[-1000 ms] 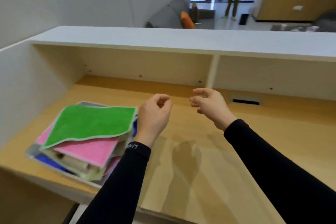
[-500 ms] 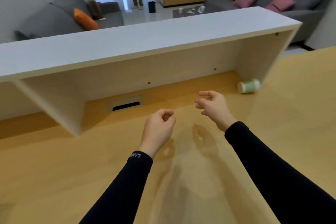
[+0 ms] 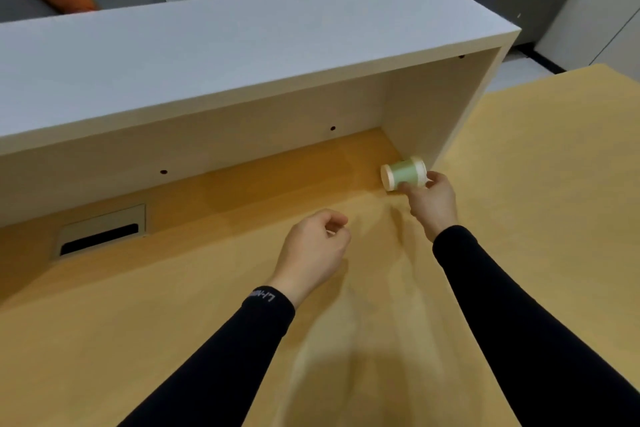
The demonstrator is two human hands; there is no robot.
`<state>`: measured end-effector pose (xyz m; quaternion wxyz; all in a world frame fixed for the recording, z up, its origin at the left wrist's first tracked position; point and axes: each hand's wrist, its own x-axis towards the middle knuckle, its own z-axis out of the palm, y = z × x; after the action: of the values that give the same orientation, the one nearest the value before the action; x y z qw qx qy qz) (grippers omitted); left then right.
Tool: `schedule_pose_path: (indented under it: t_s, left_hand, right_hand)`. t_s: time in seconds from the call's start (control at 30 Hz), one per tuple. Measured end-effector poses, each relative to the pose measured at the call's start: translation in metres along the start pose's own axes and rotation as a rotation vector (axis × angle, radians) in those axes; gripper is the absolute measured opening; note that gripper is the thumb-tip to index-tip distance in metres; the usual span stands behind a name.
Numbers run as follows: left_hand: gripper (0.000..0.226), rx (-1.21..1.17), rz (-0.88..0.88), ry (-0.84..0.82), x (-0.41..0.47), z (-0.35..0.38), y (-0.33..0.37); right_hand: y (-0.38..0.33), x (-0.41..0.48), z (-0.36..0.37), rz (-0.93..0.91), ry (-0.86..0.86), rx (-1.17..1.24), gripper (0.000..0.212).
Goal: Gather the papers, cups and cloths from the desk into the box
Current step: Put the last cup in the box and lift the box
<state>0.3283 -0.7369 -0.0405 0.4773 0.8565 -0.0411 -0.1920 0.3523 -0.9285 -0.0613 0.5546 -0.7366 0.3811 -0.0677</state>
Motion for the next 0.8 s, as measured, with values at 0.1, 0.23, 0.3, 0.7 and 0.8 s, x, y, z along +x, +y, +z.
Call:
schedule_pose_path:
  t_s: [0.1, 0.23, 0.3, 0.7, 0.8]
  left_hand:
    - [0.02, 0.005, -0.048, -0.004, 0.016, -0.003, -0.009]
    - [0.015, -0.012, -0.116, 0.019, 0.026, -0.009, -0.028]
    - [0.014, -0.008, -0.143, 0.024, 0.028, -0.011, -0.035]
    - [0.046, -0.071, -0.104, 0.202, -0.015, -0.053, -0.017]
    - [0.069, -0.176, -0.049, 0.306, -0.04, -0.073, -0.01]
  right_hand:
    - [0.008, 0.032, 0.009, 0.045, 0.06, 0.011, 0.076]
    - [0.019, 0.061, 0.018, 0.127, 0.125, -0.004, 0.068]
    - [0.022, 0.069, 0.018, 0.155, 0.149, 0.029, 0.065]
    - [-0.032, -0.036, 0.047, -0.062, -0.4, 0.278, 0.018]
    - [-0.049, -0.089, 0.061, -0.149, -0.616, 0.252, 0.026]
